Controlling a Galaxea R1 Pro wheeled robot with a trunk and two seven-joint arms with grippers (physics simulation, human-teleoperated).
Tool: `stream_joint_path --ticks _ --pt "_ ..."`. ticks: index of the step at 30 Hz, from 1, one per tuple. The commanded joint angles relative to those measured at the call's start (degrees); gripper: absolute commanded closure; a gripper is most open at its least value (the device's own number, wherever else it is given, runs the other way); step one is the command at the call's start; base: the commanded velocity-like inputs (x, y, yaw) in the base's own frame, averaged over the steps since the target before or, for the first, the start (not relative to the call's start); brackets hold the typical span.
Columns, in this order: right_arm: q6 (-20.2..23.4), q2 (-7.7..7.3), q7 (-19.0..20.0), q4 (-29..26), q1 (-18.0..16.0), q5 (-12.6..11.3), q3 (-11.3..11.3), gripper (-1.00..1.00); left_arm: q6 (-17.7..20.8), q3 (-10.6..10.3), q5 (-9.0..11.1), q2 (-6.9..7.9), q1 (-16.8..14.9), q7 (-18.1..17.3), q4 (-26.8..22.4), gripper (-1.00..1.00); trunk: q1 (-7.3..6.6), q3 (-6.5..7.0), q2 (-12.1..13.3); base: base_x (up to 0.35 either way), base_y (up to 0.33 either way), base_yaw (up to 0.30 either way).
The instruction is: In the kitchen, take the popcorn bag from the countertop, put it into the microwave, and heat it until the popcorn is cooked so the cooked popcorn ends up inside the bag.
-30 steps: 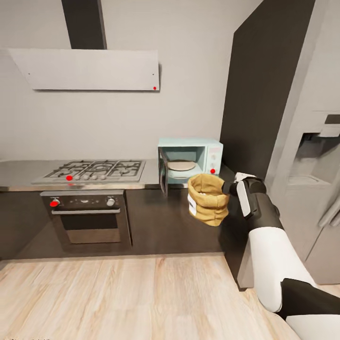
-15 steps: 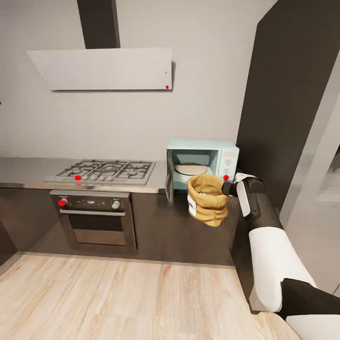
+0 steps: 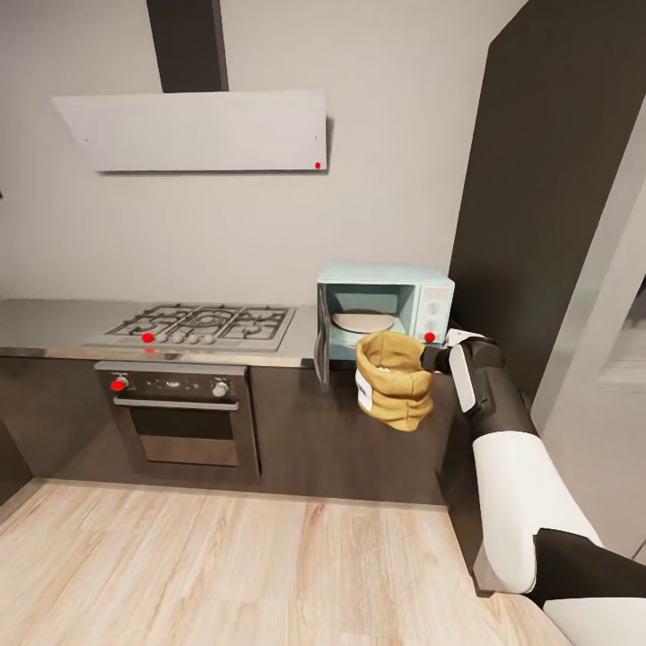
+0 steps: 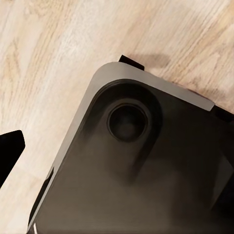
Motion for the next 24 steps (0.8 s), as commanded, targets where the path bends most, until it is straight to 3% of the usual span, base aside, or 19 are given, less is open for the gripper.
stream_joint_path --ticks 1,11,19,21,24 --pt "0.2 0.05 -0.2 -0.1 0.0 -0.2 -0.1 1.0 0.0 0.0 0.1 0.0 0.0 0.1 -0.1 -1.0 0.0 -0.05 0.0 0.0 0.0 0.0" --pt "0.3 -0.57 0.4 0.9 0.0 -0.8 0.2 1.0 -0.1 0.0 0.0 0.0 0.0 0.1 -0.1 -1.0 0.0 -0.05 0.0 0.0 0.0 0.0" --pt "0.2 0.19 -0.5 1.7 -0.1 -0.4 1.3 1.0 -0.1 0.0 0.0 0.0 0.0 0.1 -0.1 -1.0 0.0 -0.05 0.0 0.0 0.0 0.0" --pt "0.0 0.21 -0.6 4.0 -1.3 -0.4 1.7 1.0 -0.1 0.0 0.0 0.0 0.0 0.1 -0.1 -1.0 0.0 -0.05 0.0 0.0 0.0 0.0" --pt "-0.6 0.29 -0.8 10.2 -6.0 -0.3 1.8 1.0 -0.1 0.0 0.0 0.0 0.0 0.1 -0.1 -1.0 0.0 -0.05 0.0 0.0 0.0 0.0"
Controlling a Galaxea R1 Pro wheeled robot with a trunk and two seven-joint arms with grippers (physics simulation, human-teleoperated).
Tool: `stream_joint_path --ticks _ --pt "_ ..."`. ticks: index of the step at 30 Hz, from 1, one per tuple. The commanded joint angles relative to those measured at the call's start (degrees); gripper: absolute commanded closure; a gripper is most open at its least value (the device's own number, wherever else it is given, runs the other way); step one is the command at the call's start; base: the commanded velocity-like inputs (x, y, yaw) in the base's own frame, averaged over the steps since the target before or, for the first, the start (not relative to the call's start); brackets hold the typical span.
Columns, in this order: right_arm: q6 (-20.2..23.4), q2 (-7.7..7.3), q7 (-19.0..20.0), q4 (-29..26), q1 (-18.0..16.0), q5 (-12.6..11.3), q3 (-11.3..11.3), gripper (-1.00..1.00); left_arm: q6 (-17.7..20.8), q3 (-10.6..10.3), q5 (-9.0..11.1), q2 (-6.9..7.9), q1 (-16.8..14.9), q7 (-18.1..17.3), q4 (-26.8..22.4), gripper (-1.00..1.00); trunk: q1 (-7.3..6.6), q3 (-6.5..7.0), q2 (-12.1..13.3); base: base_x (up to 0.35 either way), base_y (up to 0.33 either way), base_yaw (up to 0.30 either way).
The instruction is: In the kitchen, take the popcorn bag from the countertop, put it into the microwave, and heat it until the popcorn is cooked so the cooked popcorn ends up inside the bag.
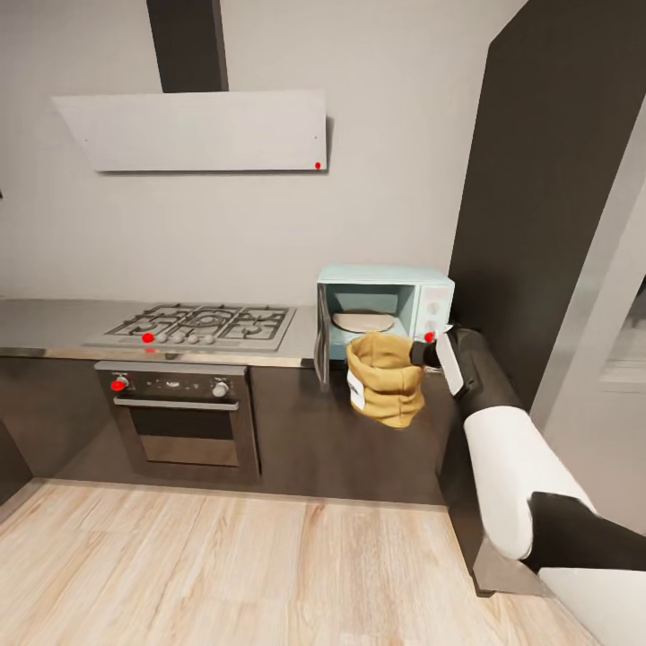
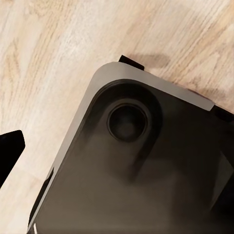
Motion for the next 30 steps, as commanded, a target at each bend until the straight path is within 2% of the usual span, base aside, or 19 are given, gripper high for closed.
stream_joint_path --ticks 1,7,25,27,30 --pt "-0.2 0.07 -0.3 2.1 -2.1 0.0 -0.2 1.0 0.0 0.0 0.1 0.0 0.0 0.1 -0.1 -1.0 0.0 -0.06 0.0 0.0 0.0 0.0" --pt "-0.6 0.63 -0.7 3.3 -7.0 0.1 -0.2 1.0 0.0 0.1 0.1 0.0 0.0 0.1 -0.1 -1.0 0.0 -0.06 0.0 0.0 0.0 0.0" --pt "-0.6 0.86 -0.7 2.4 -7.3 0.4 0.2 1.0 -0.2 0.2 0.2 0.06 0.0 0.1 -0.3 -1.0 0.0 -0.06 0.0 0.0 0.0 0.0" --pt "-0.7 0.92 -0.7 2.4 -7.2 0.5 0.0 1.0 -0.1 0.2 0.2 0.08 0.0 0.1 -0.2 -1.0 0.0 -0.06 0.0 0.176 0.0 0.0" --pt "-3.1 0.88 -0.7 2.4 -7.2 0.5 0.0 1.0 0.2 0.1 0.2 0.09 0.0 0.1 -0.2 -1.0 0.0 -0.06 0.0 0.306 0.0 0.0"
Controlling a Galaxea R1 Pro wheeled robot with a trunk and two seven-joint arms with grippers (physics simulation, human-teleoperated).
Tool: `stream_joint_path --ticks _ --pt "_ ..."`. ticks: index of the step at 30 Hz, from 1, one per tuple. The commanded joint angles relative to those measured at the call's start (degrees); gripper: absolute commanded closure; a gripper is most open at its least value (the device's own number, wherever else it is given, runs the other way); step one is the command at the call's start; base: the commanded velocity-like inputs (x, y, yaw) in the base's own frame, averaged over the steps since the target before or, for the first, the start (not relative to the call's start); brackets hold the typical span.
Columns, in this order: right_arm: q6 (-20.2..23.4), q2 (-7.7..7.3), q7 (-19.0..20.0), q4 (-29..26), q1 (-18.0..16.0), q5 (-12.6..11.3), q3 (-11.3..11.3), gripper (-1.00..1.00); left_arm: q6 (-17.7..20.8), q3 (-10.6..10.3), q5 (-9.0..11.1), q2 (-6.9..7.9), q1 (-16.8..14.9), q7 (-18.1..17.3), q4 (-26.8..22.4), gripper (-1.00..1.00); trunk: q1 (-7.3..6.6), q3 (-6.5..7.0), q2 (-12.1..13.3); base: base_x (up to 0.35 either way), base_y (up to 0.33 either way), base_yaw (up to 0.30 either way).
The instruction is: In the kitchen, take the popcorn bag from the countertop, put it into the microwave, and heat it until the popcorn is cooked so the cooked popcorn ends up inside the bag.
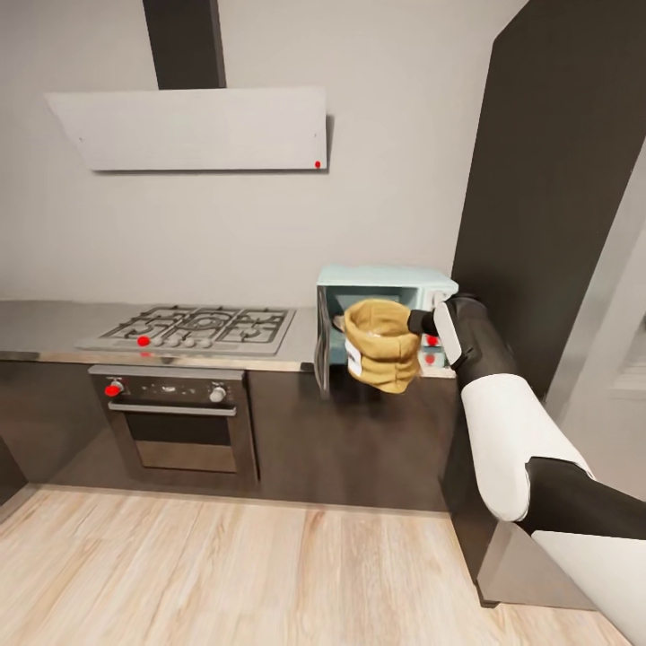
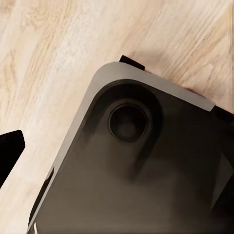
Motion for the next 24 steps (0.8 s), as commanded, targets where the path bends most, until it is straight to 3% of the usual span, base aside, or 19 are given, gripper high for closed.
stream_joint_path --ticks 1,24 --pt "0.0 0.06 -0.2 -0.1 -0.1 -0.1 -0.2 1.0 0.0 0.1 0.0 0.0 0.0 0.1 -0.1 -1.0 0.03 -0.05 0.0 0.319 0.0 0.0" --pt "-0.5 0.04 -1.7 0.0 0.0 -0.1 -0.2 1.0 0.0 0.1 0.0 0.0 0.0 0.1 -0.1 -1.0 0.03 -0.05 0.0 0.321 0.0 0.0"
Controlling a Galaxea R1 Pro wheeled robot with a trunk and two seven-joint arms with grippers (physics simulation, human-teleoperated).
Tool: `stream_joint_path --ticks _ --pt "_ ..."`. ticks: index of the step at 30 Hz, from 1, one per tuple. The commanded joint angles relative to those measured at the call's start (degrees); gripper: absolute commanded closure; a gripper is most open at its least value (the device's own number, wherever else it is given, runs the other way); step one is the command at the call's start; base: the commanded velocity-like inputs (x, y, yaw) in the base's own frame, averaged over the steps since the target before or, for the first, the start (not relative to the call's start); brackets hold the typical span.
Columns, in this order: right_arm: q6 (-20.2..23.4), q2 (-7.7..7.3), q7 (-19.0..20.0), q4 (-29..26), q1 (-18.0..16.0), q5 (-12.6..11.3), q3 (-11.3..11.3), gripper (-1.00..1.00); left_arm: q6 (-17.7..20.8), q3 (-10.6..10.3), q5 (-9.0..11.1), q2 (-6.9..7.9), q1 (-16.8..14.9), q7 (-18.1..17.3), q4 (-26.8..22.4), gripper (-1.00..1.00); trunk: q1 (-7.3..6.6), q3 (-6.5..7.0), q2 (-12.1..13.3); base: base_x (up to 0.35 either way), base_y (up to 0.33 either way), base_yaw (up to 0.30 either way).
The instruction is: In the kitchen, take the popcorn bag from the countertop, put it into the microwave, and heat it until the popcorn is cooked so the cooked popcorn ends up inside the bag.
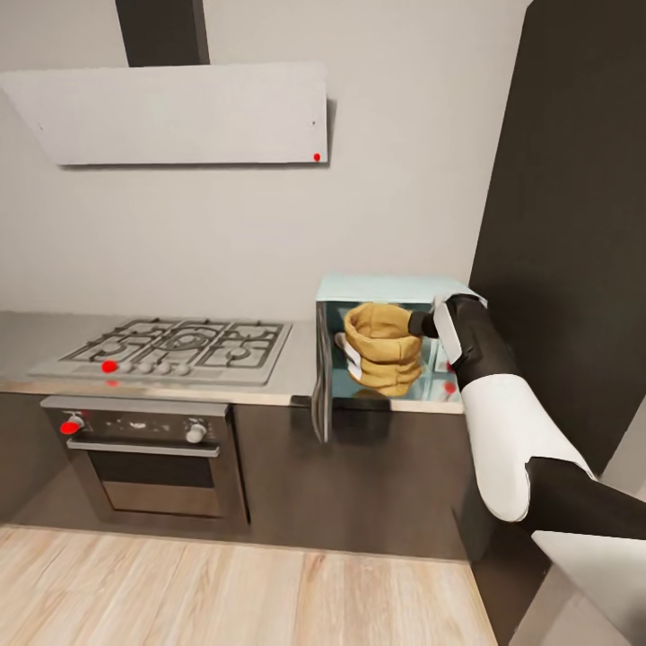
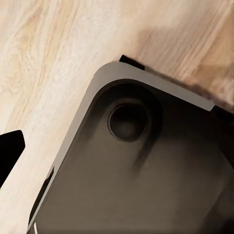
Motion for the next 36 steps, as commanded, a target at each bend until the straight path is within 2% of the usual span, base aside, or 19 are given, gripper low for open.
stream_joint_path --ticks 1,5,21,36 --pt "-2.6 0.05 -0.3 -0.2 0.0 1.2 -0.3 1.0 -0.1 0.0 0.0 0.0 0.0 0.1 -0.1 -1.0 0.04 -0.05 0.0 0.321 0.0 0.0" --pt "-2.6 0.05 -0.3 0.1 0.0 1.3 -0.3 1.0 -0.2 0.0 0.0 0.0 0.0 0.1 -0.1 -1.0 0.04 -0.05 0.0 0.19 0.0 0.0" --pt "-2.7 -0.12 -0.4 0.8 0.2 1.0 -0.3 1.0 -0.3 0.1 0.1 0.0 0.0 0.1 -0.1 -1.0 0.04 -0.05 0.0 0.005 0.0 0.0" --pt "-2.7 -0.12 -0.3 0.8 0.2 1.1 -0.3 1.0 -0.2 0.0 0.0 0.0 0.0 0.1 -0.1 -1.0 0.04 -0.05 0.0 0.303 0.0 0.0"
